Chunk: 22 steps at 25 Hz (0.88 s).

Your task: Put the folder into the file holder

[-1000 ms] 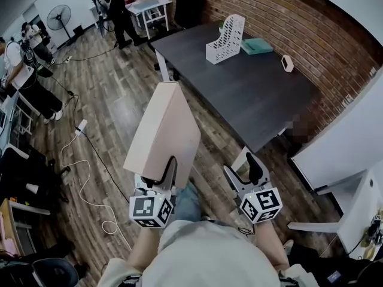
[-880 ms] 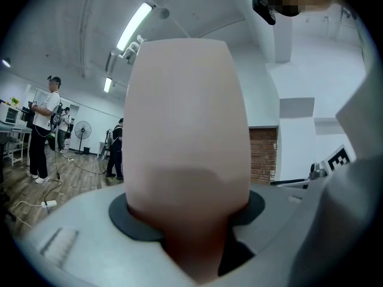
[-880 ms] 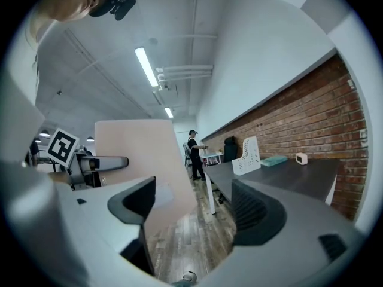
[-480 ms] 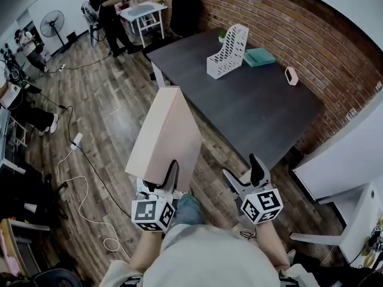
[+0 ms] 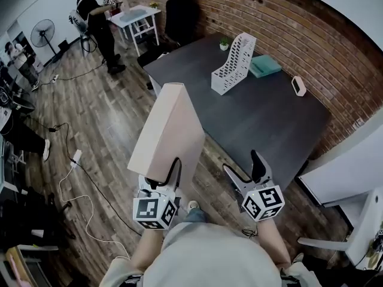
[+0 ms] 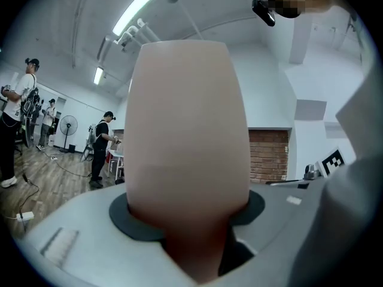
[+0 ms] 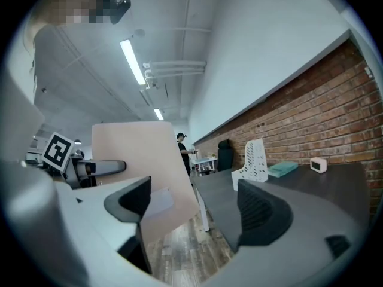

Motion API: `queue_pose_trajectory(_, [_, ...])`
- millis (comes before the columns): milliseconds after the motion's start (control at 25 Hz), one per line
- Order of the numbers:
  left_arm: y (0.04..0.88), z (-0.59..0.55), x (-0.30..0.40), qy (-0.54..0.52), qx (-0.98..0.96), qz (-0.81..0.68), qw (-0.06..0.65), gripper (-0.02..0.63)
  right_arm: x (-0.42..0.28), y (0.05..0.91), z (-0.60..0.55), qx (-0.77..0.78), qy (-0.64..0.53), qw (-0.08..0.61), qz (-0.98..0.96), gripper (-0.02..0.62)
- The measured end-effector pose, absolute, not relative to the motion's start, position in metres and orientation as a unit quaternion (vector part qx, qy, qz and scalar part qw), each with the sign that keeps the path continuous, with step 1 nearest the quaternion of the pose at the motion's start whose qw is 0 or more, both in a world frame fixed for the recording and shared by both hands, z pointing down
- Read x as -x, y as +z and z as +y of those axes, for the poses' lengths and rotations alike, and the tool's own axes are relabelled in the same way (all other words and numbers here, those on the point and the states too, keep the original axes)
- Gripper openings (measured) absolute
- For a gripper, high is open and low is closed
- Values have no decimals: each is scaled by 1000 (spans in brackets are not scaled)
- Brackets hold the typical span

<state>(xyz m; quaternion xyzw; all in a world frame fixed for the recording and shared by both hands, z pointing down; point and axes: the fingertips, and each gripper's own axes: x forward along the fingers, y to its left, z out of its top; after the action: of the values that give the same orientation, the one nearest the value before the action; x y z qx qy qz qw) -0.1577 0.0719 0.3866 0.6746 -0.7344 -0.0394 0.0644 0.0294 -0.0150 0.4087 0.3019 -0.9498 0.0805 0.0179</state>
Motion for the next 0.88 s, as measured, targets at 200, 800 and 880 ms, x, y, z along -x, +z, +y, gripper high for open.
queue_pose_trajectory(200, [378,25,194,-44,-694,-716,56,268,7,405,-54,-321,76,14,-944,428])
queue_pose_trajectory(800, [377,-84,246,-53,-738,-670,58,268,47,422,-121,-372,86,22,-924,428])
queue_pose_trajectory(880, [373,-102,248,-54,-745,-663,56,268,47,426,-127,-376,91,26,-922,428])
